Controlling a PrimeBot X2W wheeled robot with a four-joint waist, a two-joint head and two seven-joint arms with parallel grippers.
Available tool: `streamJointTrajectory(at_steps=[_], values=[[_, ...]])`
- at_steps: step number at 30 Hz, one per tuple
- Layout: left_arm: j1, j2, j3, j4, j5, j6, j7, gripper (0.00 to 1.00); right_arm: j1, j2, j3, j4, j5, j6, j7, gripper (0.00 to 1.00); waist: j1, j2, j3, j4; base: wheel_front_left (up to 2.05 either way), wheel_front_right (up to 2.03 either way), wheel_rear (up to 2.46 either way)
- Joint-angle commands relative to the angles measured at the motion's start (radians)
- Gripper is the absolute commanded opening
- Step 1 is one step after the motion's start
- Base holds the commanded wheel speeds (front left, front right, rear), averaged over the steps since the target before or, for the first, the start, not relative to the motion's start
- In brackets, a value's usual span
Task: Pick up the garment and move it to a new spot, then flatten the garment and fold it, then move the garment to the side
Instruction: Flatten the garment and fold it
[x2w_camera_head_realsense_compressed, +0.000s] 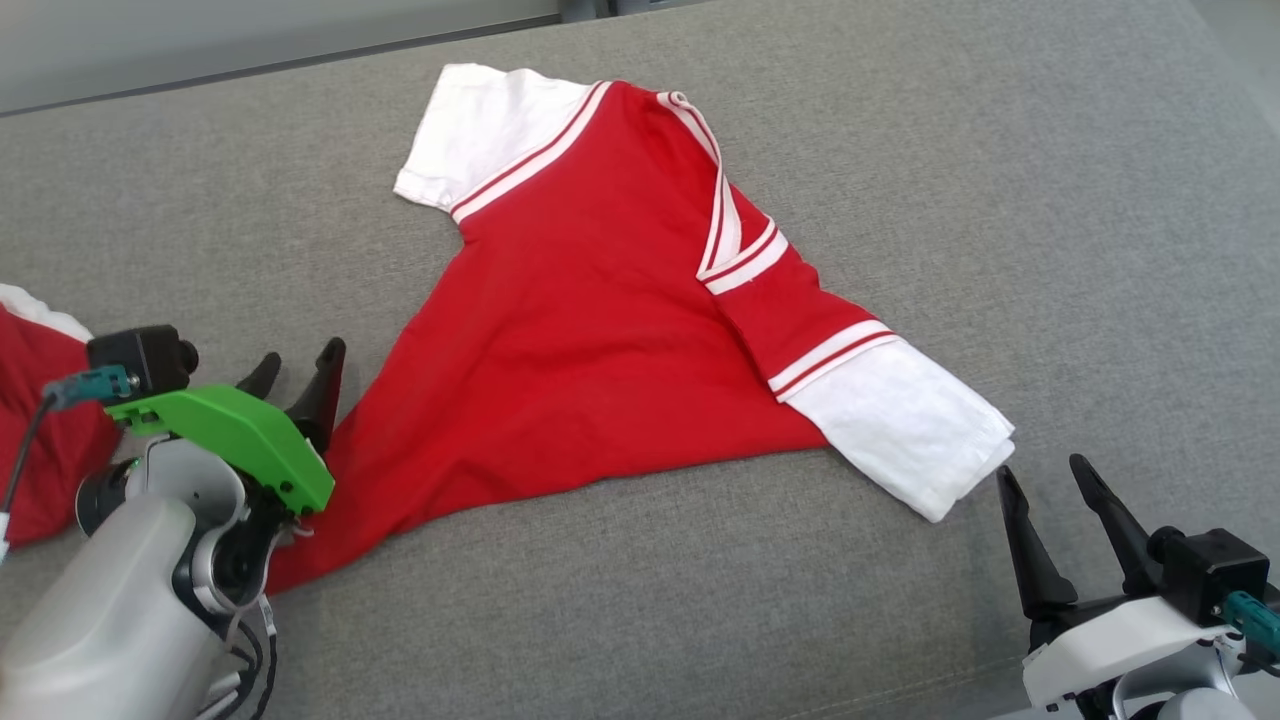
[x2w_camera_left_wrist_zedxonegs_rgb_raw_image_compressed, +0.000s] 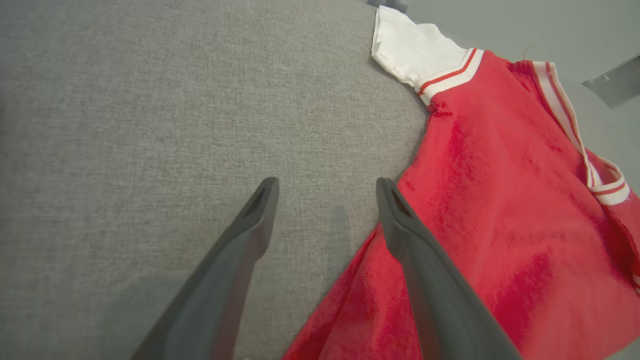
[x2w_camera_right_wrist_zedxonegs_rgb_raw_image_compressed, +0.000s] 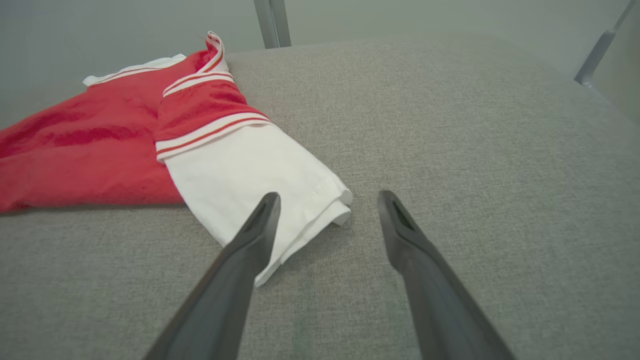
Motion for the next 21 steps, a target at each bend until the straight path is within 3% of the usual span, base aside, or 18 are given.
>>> streamJointTrajectory(at_steps=[1, 7, 13, 17, 21], values=[[0.025, 0.012, 0.004, -0.013, -0.007, -0.005, -0.012, 1.0, 0.01, -0.001, -0.003, -0.005, -0.003, 0.0, -0.006, 1.0, 0.0001, 0.0, -0.003, 0.019, 0.0, 0.0, 0.0], [0.152, 0.044, 0.035, -0.169, -0.044, 0.026, -0.055, 1.0, -0.023, -0.023, 0.0, -0.033, -0.025, 0.0, 0.015, 1.0, 0.0001, 0.0, -0.011, 0.087, 0.0, 0.0, 0.0], [0.279, 0.071, 0.041, -0.343, -0.044, 0.09, -0.098, 1.0, -0.087, -0.053, 0.02, -0.094, -0.016, 0.0, 0.068, 1.0, 0.0001, 0.0, -0.033, 0.164, 0.0, 0.0, 0.0], [0.337, 0.084, 0.033, -0.407, -0.023, 0.137, -0.121, 1.0, -0.13, -0.063, 0.015, -0.112, -0.026, 0.0, 0.11, 1.0, 0.0001, 0.0, -0.045, 0.207, 0.0, 0.0, 0.0], [0.351, 0.075, 0.026, -0.446, -0.03, 0.152, -0.111, 1.0, -0.223, -0.086, 0.057, -0.103, -0.015, 0.0, 0.196, 1.0, 0.0001, 0.0, -0.023, 0.253, 0.0, 0.0, 0.0]])
